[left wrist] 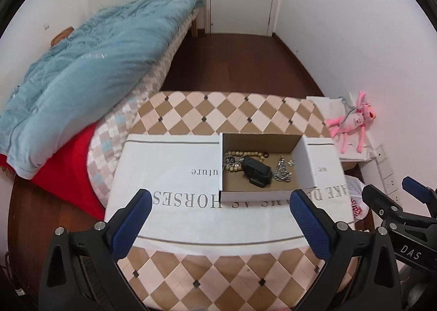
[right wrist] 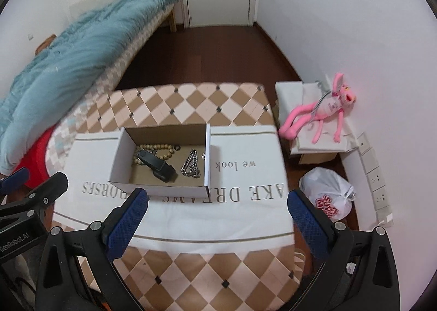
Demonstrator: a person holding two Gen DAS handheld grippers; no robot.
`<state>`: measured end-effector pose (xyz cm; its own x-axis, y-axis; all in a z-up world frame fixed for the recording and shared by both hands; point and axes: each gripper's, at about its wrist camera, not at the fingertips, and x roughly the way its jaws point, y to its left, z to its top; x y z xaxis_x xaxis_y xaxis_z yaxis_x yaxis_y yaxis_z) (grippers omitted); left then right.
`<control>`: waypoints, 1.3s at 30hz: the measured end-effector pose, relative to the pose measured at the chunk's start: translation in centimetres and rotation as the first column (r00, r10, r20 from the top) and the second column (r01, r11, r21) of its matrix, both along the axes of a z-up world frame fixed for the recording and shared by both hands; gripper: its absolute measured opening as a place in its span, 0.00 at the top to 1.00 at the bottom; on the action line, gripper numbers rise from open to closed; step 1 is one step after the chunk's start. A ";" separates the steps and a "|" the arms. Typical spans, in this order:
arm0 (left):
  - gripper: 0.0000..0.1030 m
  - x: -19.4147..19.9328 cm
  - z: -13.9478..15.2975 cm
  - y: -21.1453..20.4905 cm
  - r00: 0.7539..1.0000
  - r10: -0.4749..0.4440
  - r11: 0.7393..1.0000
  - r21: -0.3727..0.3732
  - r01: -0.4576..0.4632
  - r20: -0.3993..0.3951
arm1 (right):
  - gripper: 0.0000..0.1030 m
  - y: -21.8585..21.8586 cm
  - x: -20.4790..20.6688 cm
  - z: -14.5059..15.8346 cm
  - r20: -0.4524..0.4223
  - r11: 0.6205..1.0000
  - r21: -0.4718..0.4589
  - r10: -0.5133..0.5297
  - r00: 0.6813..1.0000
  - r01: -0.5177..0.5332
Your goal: Organize jewelry
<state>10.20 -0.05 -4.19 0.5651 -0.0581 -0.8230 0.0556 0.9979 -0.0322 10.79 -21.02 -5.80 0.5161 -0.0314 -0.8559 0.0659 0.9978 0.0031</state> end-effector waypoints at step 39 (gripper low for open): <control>0.00 -2.6 8.8 -1.1 0.999 0.023 1.000 0.006 -0.023 0.040 | 0.00 -1.3 -5.3 12.7 0.185 0.998 -0.027 -0.049 0.981 0.054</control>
<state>7.59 -1.15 4.56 0.5983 -0.0392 -0.8003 0.0339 0.9991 -0.0236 5.44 -22.30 6.92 0.6620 -0.0879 -0.7444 0.1185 0.9929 -0.0119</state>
